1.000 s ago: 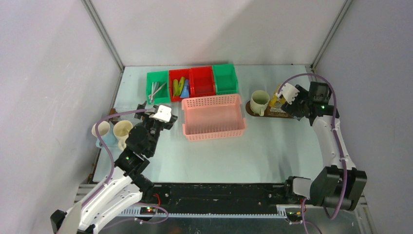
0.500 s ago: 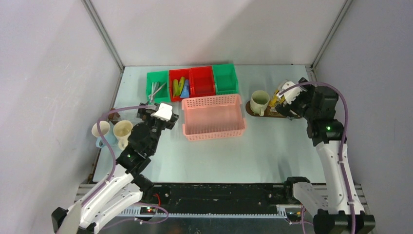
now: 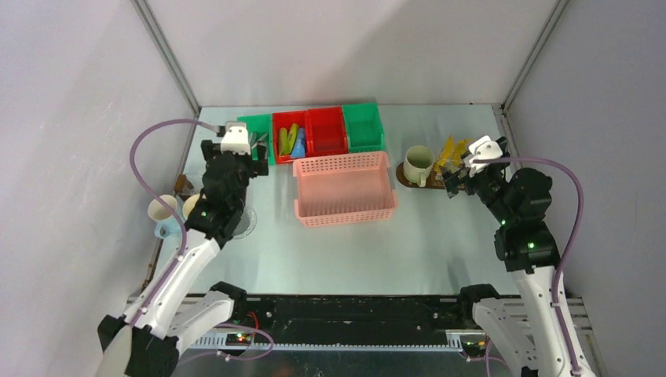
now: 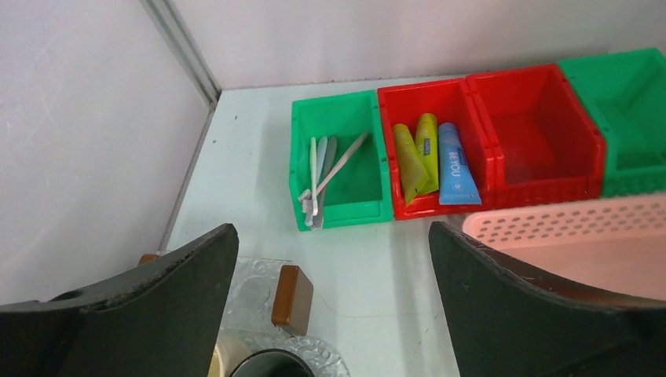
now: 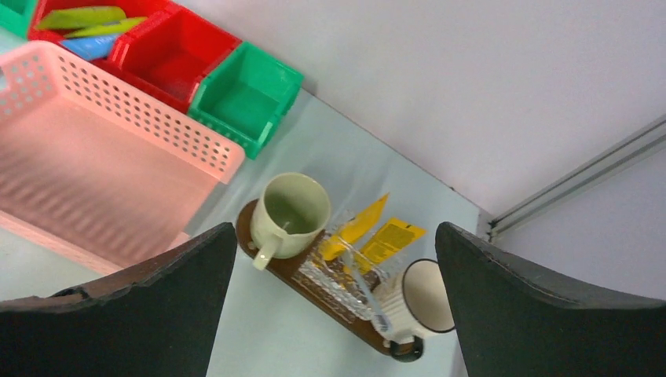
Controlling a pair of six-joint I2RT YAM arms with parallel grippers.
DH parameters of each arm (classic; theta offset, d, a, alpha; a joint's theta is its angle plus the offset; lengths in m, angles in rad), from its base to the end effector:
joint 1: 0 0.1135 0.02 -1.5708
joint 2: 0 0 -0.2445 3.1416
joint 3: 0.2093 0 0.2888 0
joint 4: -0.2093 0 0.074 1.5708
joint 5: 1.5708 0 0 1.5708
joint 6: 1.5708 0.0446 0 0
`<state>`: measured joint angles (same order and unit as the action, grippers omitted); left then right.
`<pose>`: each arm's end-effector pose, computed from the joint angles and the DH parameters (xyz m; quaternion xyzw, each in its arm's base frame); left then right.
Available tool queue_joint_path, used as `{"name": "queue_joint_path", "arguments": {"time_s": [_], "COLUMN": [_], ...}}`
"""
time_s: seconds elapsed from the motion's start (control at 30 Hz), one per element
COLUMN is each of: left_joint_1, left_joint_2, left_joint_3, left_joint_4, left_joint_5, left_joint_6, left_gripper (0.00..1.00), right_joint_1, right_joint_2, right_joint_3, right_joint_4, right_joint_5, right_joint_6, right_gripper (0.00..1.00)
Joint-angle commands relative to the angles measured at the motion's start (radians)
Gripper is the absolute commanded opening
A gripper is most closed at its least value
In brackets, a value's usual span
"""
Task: Prepare toiletry sets of a toothbrush and toothpaste on the tray
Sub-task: Place the toothbrush in the toothpaste holder, then pick up the toothbrush from the storage box.
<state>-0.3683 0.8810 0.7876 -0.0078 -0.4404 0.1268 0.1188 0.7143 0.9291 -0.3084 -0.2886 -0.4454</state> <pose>0.2541 -0.0777 0.3239 0.0354 0.7379 0.0821 0.6690 0.2117 0.0381 0.3816 -0.2967 0.6759 -0.0034 0.6747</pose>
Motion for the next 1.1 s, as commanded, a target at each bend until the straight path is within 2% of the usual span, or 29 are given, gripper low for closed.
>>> {"name": "queue_joint_path", "arguments": {"time_s": [0.0, 0.2, 0.37, 0.53, 0.7, 0.83, 1.07], "left_joint_1": [0.085, 0.158, 0.212, 0.262, 0.305, 0.342, 0.422], "left_joint_2": [0.086, 0.308, 0.474, 0.638, 0.736, 0.79, 0.846], "left_joint_3": [0.081, 0.243, 0.383, 0.477, 0.494, 0.491, 0.466], "left_joint_4": [-0.043, -0.136, -0.208, -0.273, -0.263, -0.248, -0.209], "left_joint_5": [0.041, -0.004, 0.0, 0.037, 0.084, 0.137, 0.24], "left_joint_6": [-0.18, -0.26, -0.328, -0.483, -0.611, -0.7, -0.782], "left_gripper": [0.98, 0.98, 0.96, 0.9, 0.79, 0.74, 0.64], "right_joint_1": [0.027, 0.101, 0.148, 0.181, 0.219, 0.237, 0.247], "right_joint_2": [-0.067, -0.145, -0.224, -0.277, -0.309, -0.332, -0.356], "right_joint_3": [-0.074, -0.188, -0.25, -0.295, -0.341, -0.38, -0.441], "right_joint_4": [0.131, 0.167, 0.174, 0.19, 0.22, 0.238, 0.287], "right_joint_5": [0.031, 0.186, 0.242, 0.263, 0.263, 0.277, 0.289], "right_joint_6": [0.149, 0.065, -0.012, -0.06, -0.1, -0.121, -0.135], "right_gripper": [0.99, 0.99, 0.99, 0.99, 1.0, 1.0, 0.99]}}
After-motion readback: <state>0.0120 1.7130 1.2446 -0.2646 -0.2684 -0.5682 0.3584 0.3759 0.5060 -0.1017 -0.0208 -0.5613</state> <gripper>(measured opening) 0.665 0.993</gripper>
